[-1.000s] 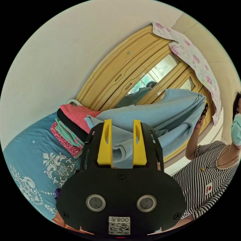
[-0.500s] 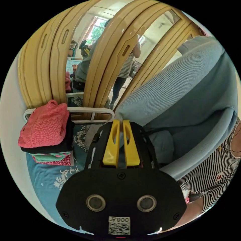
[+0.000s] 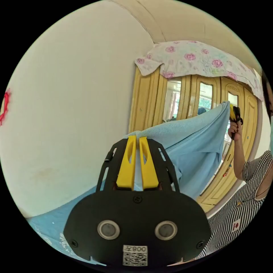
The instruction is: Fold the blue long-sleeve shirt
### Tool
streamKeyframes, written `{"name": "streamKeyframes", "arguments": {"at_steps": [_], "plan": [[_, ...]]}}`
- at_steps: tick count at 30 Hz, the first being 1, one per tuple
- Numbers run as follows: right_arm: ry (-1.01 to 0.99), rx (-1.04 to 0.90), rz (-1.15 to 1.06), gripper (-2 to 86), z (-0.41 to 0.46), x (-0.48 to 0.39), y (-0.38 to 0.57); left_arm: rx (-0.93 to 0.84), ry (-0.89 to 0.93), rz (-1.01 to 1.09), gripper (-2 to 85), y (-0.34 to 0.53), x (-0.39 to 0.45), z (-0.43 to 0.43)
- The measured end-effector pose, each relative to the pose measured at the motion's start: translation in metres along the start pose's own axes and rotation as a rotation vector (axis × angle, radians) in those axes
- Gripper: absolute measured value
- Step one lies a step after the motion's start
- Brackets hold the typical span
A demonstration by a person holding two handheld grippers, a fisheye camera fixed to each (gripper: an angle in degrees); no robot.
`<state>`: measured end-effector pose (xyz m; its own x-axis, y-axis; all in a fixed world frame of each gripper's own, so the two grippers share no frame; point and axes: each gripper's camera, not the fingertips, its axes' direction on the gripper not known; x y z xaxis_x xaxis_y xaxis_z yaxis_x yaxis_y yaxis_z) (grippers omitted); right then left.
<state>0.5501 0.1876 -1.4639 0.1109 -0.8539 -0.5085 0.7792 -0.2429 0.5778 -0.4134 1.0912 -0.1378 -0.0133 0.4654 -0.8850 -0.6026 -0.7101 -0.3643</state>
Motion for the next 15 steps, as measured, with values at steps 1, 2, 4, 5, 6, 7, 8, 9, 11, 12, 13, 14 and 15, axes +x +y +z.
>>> {"name": "streamKeyframes", "arguments": {"at_steps": [1,2,4,5,6,7,8,9,11,12,13,14,15], "plan": [[-0.046,0.011,-0.020,1.8,0.003,-0.008,0.000,0.032,-0.092,0.031,1.7,-0.018,0.012,-0.051],[-0.070,0.019,-0.030,1.8,0.005,-0.013,0.000,0.044,-0.139,0.045,1.7,-0.026,0.019,-0.075],[-0.165,0.030,-0.058,1.8,0.018,-0.028,-0.001,0.089,-0.304,0.089,1.7,-0.055,0.047,-0.169],[-0.185,0.035,-0.064,1.9,0.023,-0.032,-0.001,0.096,-0.341,0.101,1.7,-0.062,0.053,-0.191],[-0.231,0.044,-0.072,1.9,0.033,-0.040,-0.002,0.099,-0.402,0.122,1.7,-0.076,0.066,-0.232],[-0.290,0.049,-0.074,1.8,0.046,-0.047,-0.004,0.098,-0.451,0.135,1.7,-0.090,0.077,-0.271],[-0.321,0.054,-0.075,1.8,0.052,-0.051,-0.006,0.097,-0.481,0.143,1.7,-0.096,0.083,-0.289],[-0.380,0.060,-0.075,1.8,0.067,-0.058,-0.011,0.073,-0.568,0.164,1.7,-0.109,0.095,-0.320],[-0.452,0.048,-0.085,1.8,0.095,-0.072,-0.021,0.050,-0.667,0.165,1.7,-0.126,0.107,-0.366],[-0.477,0.038,-0.096,1.8,0.114,-0.084,-0.027,0.038,-0.701,0.158,1.7,-0.136,0.111,-0.396],[-0.501,0.022,-0.108,1.7,0.135,-0.097,-0.032,0.036,-0.747,0.149,1.7,-0.143,0.115,-0.427],[-0.518,0.015,-0.111,1.7,0.146,-0.103,-0.034,0.038,-0.770,0.144,1.7,-0.146,0.116,-0.442],[-0.558,0.000,-0.111,1.7,0.168,-0.115,-0.038,0.040,-0.815,0.134,1.7,-0.150,0.119,-0.471]]}}
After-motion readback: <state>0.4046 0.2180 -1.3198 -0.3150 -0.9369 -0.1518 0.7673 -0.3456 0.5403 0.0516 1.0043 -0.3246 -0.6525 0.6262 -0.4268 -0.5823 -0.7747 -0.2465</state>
